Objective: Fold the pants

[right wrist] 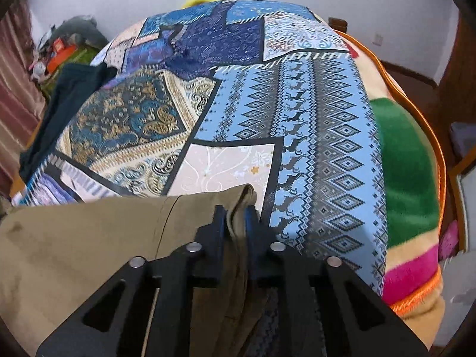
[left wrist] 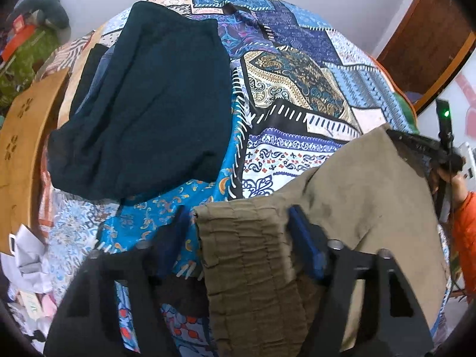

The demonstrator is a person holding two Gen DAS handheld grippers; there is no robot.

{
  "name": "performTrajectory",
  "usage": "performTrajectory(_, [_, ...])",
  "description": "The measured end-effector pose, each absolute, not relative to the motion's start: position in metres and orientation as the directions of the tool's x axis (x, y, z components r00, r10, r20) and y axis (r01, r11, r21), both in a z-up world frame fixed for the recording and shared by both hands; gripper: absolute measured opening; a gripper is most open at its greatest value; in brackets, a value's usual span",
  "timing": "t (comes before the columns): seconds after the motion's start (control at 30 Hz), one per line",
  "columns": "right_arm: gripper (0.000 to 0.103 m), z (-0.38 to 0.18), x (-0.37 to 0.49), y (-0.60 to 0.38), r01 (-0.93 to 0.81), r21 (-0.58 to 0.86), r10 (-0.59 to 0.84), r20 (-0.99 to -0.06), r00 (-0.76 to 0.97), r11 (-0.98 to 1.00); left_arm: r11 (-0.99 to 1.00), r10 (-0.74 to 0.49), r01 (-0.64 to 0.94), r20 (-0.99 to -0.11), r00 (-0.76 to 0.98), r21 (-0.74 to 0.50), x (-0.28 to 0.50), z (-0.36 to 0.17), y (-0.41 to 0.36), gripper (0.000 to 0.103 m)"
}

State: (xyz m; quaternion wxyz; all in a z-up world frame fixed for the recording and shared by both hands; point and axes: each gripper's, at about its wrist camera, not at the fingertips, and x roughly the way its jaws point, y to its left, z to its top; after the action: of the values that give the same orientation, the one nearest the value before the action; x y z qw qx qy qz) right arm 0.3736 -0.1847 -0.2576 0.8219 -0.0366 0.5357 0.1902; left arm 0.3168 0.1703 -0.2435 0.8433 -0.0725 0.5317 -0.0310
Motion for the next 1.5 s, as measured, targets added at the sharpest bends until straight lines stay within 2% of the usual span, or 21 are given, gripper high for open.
performTrajectory(0.23, [0.007, -0.263, 0.374, -0.180, -0.354, 0.090, 0.230, -0.898, 0.376, 0.931, 0.979, -0.062, -0.142, -0.879, 0.473, -0.146, 0.310, -0.243, 0.180, 0.059])
performTrajectory(0.4, [0.008, -0.258, 0.379, -0.178, -0.341, 0.077, 0.208, -0.906, 0.369, 0.937, 0.988, -0.043, -0.109, -0.881, 0.470, -0.107, 0.308, -0.231, 0.174, 0.059])
performTrajectory(0.47, [0.013, -0.249, 0.380, -0.179, -0.328, 0.068, 0.194, -0.908, 0.371, 0.942, 0.990, -0.038, -0.100, -0.875, 0.482, -0.098, 0.303, -0.222, 0.173, 0.059])
performTrajectory(0.67, [0.014, -0.191, 0.359, -0.177, -0.366, 0.107, 0.276, -0.851, 0.447, 0.924, 0.997, -0.033, -0.036, -0.845, 0.533, -0.062, 0.293, -0.188, 0.162, 0.061])
performTrajectory(0.77, [0.023, -0.167, 0.342, -0.165, -0.421, 0.135, 0.340, -0.819, 0.462, 0.897, 0.998, -0.049, 0.001, -0.827, 0.561, -0.058, 0.290, -0.172, 0.152, 0.067])
performTrajectory(0.83, [0.035, -0.154, 0.329, -0.153, -0.460, 0.172, 0.397, -0.797, 0.456, 0.871, 0.997, -0.074, 0.025, -0.817, 0.572, -0.073, 0.290, -0.165, 0.144, 0.077])
performTrajectory(0.93, [0.045, -0.147, 0.312, -0.131, -0.513, 0.224, 0.470, -0.776, 0.420, 0.829, 0.994, -0.106, 0.046, -0.822, 0.559, -0.096, 0.295, -0.164, 0.134, 0.087])
performTrajectory(1.0, [0.052, -0.148, 0.304, -0.116, -0.538, 0.254, 0.503, -0.773, 0.386, 0.804, 0.994, -0.110, 0.055, -0.840, 0.531, -0.095, 0.302, -0.170, 0.127, 0.088])
performTrajectory(1.1, [0.053, -0.159, 0.294, -0.090, -0.576, 0.307, 0.547, -0.780, 0.303, 0.757, 0.994, -0.105, 0.061, -0.868, 0.486, -0.086, 0.311, -0.183, 0.119, 0.088])
performTrajectory(1.17, [0.057, -0.172, 0.292, -0.077, -0.581, 0.343, 0.561, -0.791, 0.245, 0.738, 0.994, -0.106, 0.063, -0.888, 0.447, -0.087, 0.318, -0.194, 0.116, 0.088])
performTrajectory(1.2, [0.063, -0.179, 0.290, -0.072, -0.579, 0.357, 0.563, -0.796, 0.222, 0.733, 0.993, -0.114, 0.063, -0.899, 0.423, -0.096, 0.320, -0.201, 0.116, 0.088])
performTrajectory(1.33, [0.063, -0.211, 0.283, -0.054, -0.579, 0.377, 0.532, -0.839, 0.117, 0.723, 0.990, -0.141, 0.059, -0.929, 0.342, -0.129, 0.323, -0.225, 0.116, 0.088])
performTrajectory(1.5, [0.065, -0.228, 0.266, -0.060, -0.599, 0.366, 0.498, -0.865, 0.064, 0.712, 0.990, -0.038, 0.142, -0.931, 0.362, 0.014, 0.305, -0.232, 0.099, 0.091])
